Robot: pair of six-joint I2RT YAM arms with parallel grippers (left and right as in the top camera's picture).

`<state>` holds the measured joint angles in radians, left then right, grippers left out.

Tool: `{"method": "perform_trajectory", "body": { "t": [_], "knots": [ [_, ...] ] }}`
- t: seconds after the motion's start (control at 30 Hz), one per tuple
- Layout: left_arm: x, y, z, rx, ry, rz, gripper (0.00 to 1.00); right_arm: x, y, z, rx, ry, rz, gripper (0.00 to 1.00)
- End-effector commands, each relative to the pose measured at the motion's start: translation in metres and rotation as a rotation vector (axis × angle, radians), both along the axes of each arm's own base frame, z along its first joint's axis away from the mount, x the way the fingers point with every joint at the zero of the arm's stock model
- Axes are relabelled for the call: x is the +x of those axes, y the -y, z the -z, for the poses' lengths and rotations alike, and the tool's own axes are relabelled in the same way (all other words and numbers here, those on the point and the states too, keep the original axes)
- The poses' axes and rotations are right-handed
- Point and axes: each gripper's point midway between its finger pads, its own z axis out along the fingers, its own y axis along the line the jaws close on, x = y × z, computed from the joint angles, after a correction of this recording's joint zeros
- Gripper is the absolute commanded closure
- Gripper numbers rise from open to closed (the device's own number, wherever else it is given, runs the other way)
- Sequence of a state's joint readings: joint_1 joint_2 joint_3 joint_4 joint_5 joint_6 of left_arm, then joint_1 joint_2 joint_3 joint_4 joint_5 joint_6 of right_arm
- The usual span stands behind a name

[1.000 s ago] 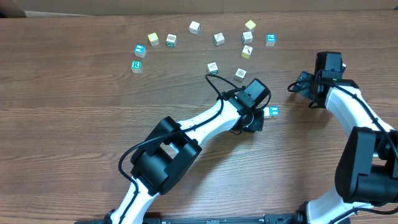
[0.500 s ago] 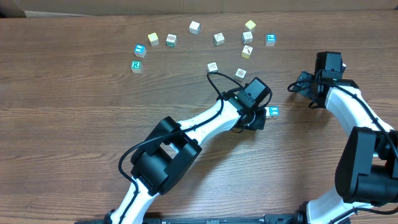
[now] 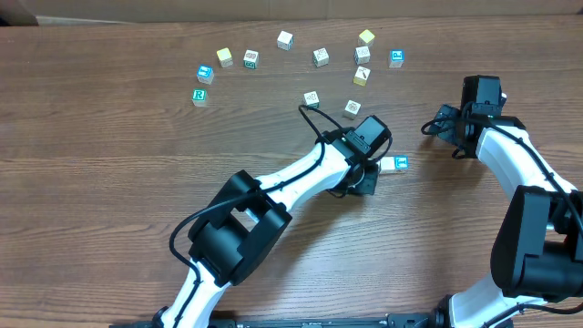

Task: Form a horizontal line
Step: 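Push the bee block rightward toward the 6 block with the left gripper, then nudge the bee block flush against the 6 block with the left gripper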

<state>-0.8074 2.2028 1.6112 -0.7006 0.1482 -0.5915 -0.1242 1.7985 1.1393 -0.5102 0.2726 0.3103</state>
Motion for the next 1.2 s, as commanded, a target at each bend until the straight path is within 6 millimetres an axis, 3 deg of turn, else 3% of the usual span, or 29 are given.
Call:
{"method": "perform_trajectory", "body": {
  "t": [0.0, 0.17, 0.33, 1.17],
  "knots": [
    [0.029, -0.014, -0.023, 0.017, 0.098, -0.056, 0.96, 0.005, 0.002, -0.006, -0.007, 0.018, 0.003, 0.0],
    [0.047, -0.02, -0.026, 0.0, 0.13, -0.092, 0.96, 0.005, 0.002, -0.006, -0.007, 0.018, 0.003, 0.0],
    [0.055, -0.012, -0.028, -0.031, 0.161, -0.095, 0.96, 0.005, 0.002, -0.006, -0.007, 0.018, 0.003, 0.0],
    [0.036, 0.015, -0.032, -0.12, 0.113, -0.03, 0.96, 0.005, 0.002, -0.006, -0.007, 0.018, 0.003, 0.0]
  ]
}}
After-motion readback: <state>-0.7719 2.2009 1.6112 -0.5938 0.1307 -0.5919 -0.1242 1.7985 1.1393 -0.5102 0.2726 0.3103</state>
